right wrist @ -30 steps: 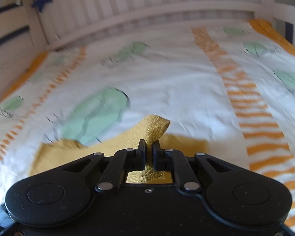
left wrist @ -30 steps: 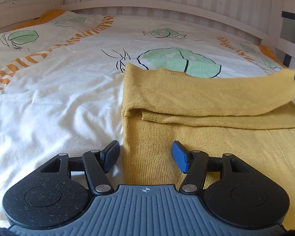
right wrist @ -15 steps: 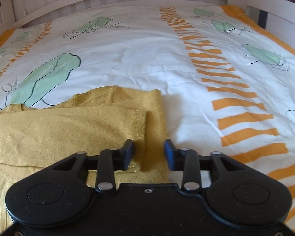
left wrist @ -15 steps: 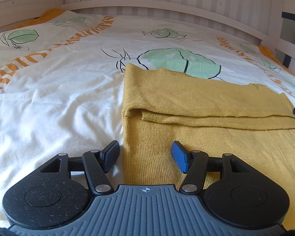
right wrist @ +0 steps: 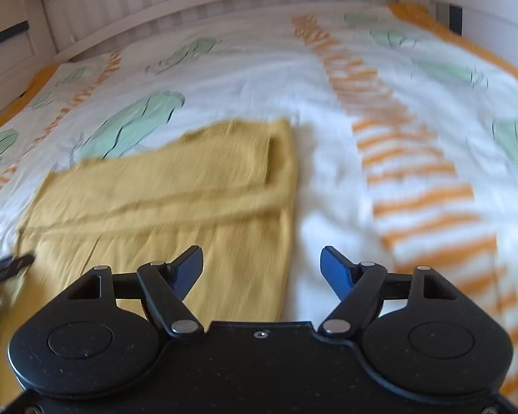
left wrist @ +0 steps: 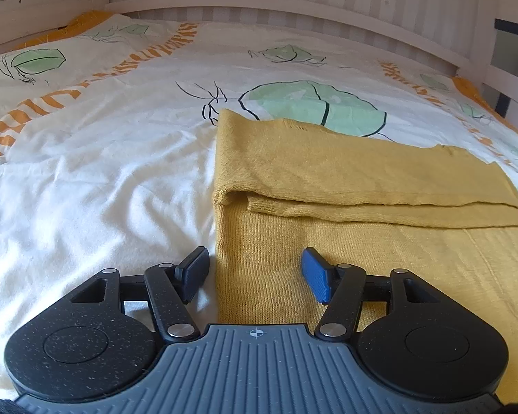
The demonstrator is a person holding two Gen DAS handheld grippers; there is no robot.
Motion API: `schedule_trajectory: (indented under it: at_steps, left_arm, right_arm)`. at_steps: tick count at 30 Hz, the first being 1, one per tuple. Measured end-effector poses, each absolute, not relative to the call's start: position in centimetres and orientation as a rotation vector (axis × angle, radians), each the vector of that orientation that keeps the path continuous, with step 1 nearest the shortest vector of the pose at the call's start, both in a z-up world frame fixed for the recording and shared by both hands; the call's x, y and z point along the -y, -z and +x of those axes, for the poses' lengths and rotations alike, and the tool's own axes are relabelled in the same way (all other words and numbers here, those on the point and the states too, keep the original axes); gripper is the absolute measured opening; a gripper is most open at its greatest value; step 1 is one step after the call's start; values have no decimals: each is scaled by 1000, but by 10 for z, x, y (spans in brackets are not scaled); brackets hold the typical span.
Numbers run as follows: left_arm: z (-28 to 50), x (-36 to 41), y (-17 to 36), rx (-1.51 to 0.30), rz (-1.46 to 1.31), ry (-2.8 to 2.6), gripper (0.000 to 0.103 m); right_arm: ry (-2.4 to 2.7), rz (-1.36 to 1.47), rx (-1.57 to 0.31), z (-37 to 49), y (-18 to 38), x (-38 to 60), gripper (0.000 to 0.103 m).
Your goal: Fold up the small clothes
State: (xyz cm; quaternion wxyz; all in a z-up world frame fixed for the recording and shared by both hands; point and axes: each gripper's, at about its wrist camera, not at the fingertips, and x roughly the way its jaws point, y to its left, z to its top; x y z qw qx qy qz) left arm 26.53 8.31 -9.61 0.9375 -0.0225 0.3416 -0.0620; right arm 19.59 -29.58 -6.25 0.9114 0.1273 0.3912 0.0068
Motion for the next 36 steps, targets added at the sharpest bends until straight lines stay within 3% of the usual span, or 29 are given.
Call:
schedule_trajectory:
  at_steps: [6,17,21,26,36]
  left_arm:
    - [249,-96,80,-812,-79,195,63]
    - [147,-123,69,-922,-77,283,64]
    - [124,-121,70,-930,-53,284,73]
    - [108,-114,74,-932,-24,287,82]
    - [94,-127,73,-934,-115,321,82]
  right_arm:
    - [-41,345,-853,155,67,296,80]
    - [-98,408,-931,101,68,299,88]
    - [-116,448,-964,91,70,297,101]
    - [-134,520,-1013,83,78,299,103]
    - [-198,620,-1042,68,84,310,103]
